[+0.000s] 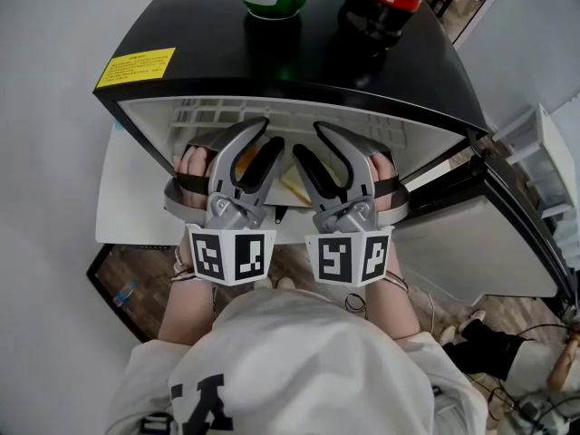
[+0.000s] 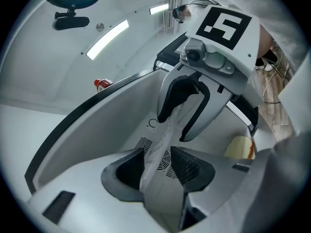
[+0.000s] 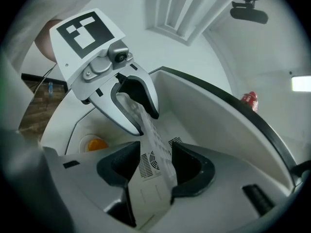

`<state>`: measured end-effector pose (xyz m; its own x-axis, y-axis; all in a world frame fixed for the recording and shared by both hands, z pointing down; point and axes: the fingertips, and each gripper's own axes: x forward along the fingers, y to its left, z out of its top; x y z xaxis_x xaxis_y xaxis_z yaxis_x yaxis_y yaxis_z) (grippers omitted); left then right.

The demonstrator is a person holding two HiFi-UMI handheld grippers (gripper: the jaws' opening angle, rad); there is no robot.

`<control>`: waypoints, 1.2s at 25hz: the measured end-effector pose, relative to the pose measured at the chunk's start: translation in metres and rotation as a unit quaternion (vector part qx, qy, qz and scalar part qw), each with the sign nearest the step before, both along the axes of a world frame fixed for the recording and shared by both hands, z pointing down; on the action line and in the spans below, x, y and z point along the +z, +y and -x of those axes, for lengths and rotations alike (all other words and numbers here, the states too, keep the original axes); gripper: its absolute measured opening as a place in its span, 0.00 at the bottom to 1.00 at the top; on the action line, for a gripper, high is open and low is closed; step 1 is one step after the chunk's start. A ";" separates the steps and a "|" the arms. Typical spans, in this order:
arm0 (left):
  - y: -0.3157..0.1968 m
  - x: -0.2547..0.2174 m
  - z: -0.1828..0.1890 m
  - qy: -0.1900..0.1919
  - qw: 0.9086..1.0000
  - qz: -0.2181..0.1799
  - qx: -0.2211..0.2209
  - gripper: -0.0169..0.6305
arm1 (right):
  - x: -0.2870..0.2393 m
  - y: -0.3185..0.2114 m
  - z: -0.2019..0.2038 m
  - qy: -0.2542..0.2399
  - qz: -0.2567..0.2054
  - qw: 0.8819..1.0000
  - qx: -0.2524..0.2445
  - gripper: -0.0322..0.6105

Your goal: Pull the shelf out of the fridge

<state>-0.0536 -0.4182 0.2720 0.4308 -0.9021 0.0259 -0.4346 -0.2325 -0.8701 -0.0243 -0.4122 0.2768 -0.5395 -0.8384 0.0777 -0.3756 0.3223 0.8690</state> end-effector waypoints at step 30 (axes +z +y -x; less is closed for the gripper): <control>-0.032 0.002 0.011 -0.081 0.996 0.007 -0.043 0.30 | 0.010 -0.043 0.010 0.080 0.007 0.996 0.035 0.41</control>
<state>-0.0643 -0.4502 0.2745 0.3411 -0.9347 0.1005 -0.3085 -0.2123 -0.9272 -0.0339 -0.4554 0.2866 -0.4592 -0.8721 0.1693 -0.2552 0.3120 0.9151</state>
